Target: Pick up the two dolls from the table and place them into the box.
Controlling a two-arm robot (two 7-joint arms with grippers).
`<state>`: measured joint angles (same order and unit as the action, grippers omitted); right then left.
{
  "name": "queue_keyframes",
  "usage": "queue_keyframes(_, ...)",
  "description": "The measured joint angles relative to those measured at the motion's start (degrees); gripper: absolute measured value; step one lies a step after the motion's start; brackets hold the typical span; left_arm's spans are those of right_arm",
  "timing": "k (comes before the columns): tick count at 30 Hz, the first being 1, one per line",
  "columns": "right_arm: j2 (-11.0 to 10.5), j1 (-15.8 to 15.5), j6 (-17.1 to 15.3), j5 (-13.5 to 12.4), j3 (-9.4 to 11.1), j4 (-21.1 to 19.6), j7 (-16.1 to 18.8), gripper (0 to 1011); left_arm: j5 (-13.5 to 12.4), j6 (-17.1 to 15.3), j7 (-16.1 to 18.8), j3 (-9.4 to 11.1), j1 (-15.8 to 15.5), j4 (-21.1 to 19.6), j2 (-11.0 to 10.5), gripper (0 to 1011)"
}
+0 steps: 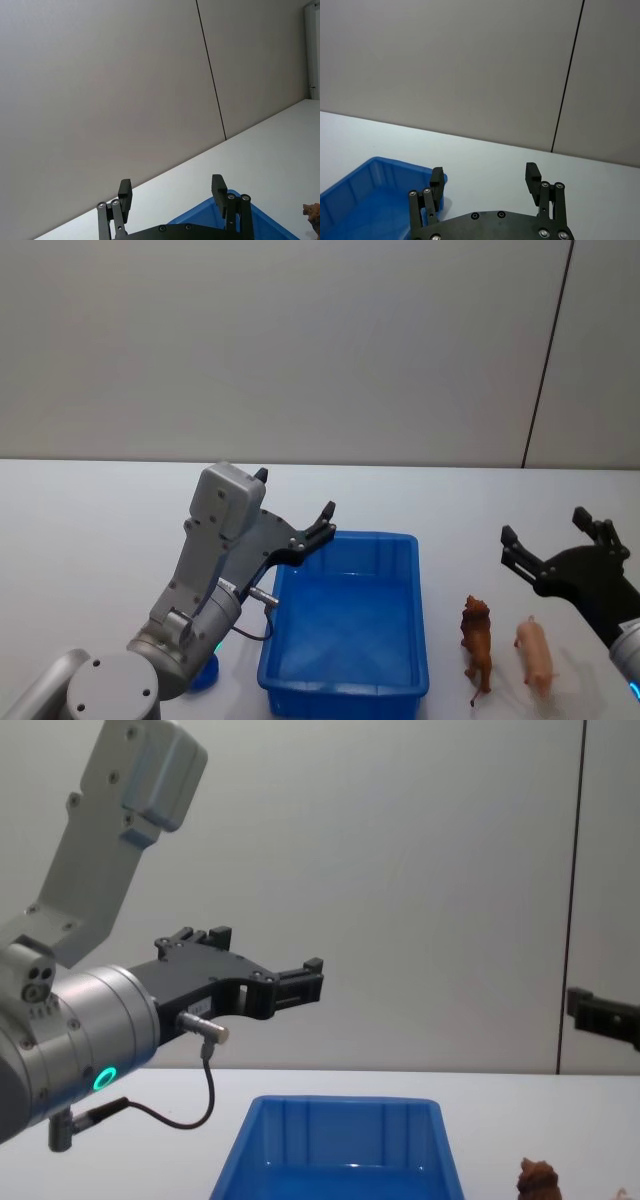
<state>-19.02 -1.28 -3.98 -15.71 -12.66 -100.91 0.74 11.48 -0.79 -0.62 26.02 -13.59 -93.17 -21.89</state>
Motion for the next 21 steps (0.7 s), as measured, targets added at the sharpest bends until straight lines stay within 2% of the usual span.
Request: queue_keyframes(21,1.5,-2.9,-10.0,1.5,-0.8,-0.8,-7.4,1001,0.0,0.0,0.0,0.0,0.0,0.0,0.0,1002)
